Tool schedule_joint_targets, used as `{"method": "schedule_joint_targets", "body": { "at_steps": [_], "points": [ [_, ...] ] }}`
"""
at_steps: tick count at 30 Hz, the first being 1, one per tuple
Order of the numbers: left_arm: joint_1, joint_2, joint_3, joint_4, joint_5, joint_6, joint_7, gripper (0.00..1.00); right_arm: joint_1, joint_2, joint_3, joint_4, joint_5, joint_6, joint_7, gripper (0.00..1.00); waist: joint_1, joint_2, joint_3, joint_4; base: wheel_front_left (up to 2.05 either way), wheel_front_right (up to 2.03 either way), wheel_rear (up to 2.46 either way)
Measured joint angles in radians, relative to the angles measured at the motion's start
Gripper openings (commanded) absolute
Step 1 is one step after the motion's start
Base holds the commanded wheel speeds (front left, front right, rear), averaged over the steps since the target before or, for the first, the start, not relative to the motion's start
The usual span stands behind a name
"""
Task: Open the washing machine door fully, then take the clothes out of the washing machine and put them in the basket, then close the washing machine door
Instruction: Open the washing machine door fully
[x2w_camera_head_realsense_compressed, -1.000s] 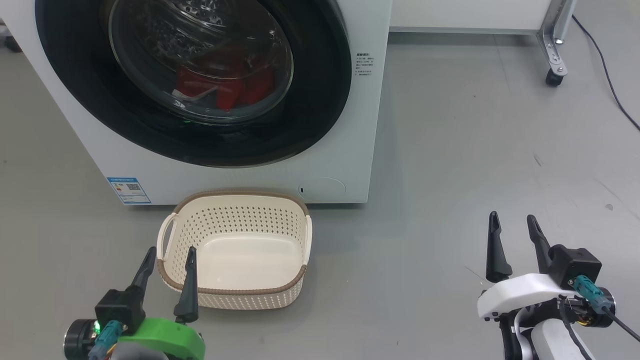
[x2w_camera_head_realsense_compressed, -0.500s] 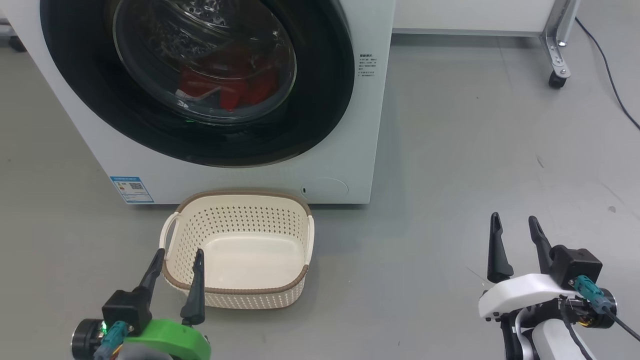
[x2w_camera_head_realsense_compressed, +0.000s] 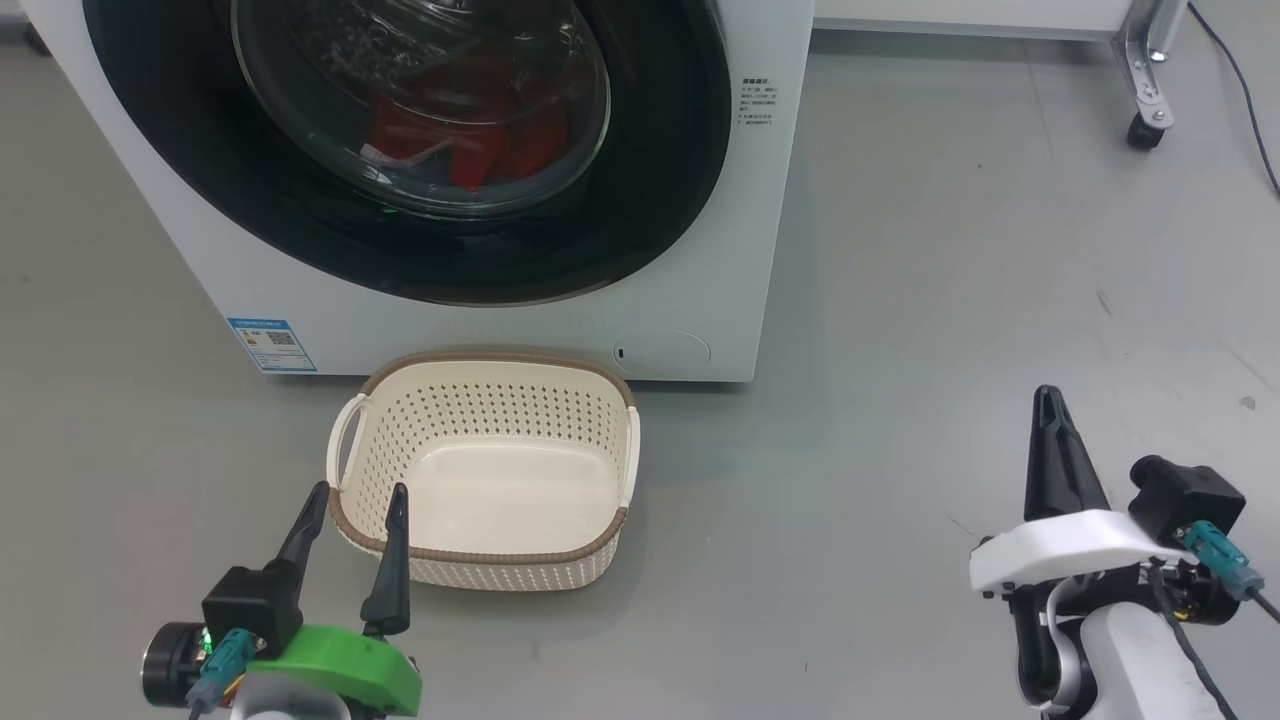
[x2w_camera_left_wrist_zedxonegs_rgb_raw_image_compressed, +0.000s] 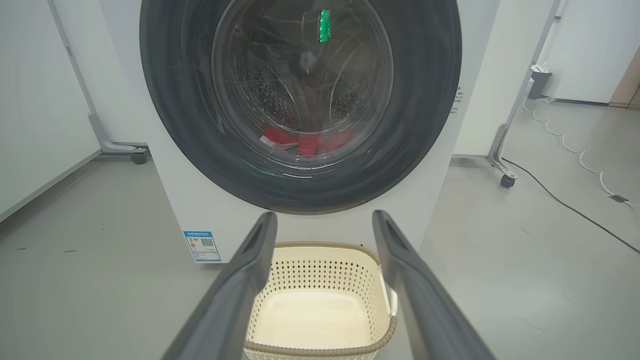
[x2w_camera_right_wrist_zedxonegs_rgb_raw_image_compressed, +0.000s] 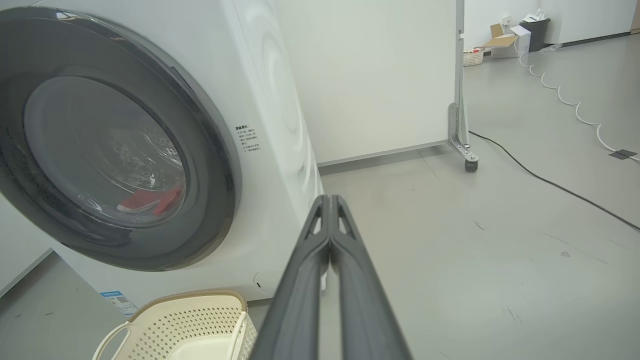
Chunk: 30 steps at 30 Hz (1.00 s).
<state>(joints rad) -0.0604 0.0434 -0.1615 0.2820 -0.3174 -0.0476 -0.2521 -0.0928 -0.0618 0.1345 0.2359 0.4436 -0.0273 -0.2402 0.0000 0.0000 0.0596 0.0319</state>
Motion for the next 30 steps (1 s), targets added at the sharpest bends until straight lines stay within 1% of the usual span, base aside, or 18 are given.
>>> {"method": "schedule_joint_targets", "body": {
  "at_steps": [4, 7, 11, 16, 22, 26, 29, 30],
  "points": [
    [-0.009, 0.000, -0.008, 0.000, 0.001, 0.000, 0.000, 1.00, -0.031, 0.000, -0.028, -0.009, 0.038, 0.014, 0.000, 0.00, 0.0000, 0.0000, 0.015, 0.008, 0.00, 0.00, 0.00],
    [-0.017, -0.001, -0.015, 0.000, 0.001, -0.001, 0.000, 1.00, -0.052, 0.002, -0.049, -0.021, 0.089, 0.028, -0.002, 0.00, 0.0000, 0.0000, 0.026, 0.017, 0.00, 0.00, 0.00],
    [-0.028, -0.001, -0.020, -0.003, 0.001, -0.001, 0.000, 1.00, -0.092, 0.005, -0.090, -0.030, 0.181, 0.044, 0.003, 0.00, 0.0000, 0.0000, 0.047, 0.028, 0.00, 0.00, 0.00],
    [-0.048, -0.001, -0.040, -0.010, 0.000, -0.002, 0.000, 1.00, -0.159, 0.008, -0.132, -0.033, 0.301, 0.061, 0.044, 0.00, 0.0000, 0.0000, 0.083, 0.043, 0.00, 0.00, 0.00],
    [-0.084, -0.002, -0.067, -0.022, -0.011, -0.003, 0.000, 1.00, -0.252, 0.010, -0.187, -0.036, 0.416, 0.061, 0.091, 0.00, 0.0000, 0.0000, 0.132, 0.070, 0.00, 0.00, 0.00],
    [-0.103, -0.002, -0.072, -0.029, -0.025, -0.003, 0.000, 1.00, -0.317, 0.010, -0.202, -0.035, 0.474, 0.058, 0.134, 0.00, 0.0000, 0.0000, 0.164, 0.092, 0.00, 0.00, 0.00],
    [-0.115, -0.003, -0.081, -0.032, -0.032, -0.003, 0.000, 1.00, -0.373, 0.010, -0.225, -0.035, 0.516, 0.044, 0.161, 0.00, 0.0000, 0.0000, 0.189, 0.109, 0.00, 0.00, 0.00],
    [-0.118, -0.003, -0.081, -0.033, -0.034, -0.003, 0.000, 1.00, -0.394, 0.010, -0.237, -0.035, 0.540, 0.033, 0.170, 0.00, 0.0000, 0.0000, 0.197, 0.114, 0.00, 0.00, 0.00]
  ]
}}
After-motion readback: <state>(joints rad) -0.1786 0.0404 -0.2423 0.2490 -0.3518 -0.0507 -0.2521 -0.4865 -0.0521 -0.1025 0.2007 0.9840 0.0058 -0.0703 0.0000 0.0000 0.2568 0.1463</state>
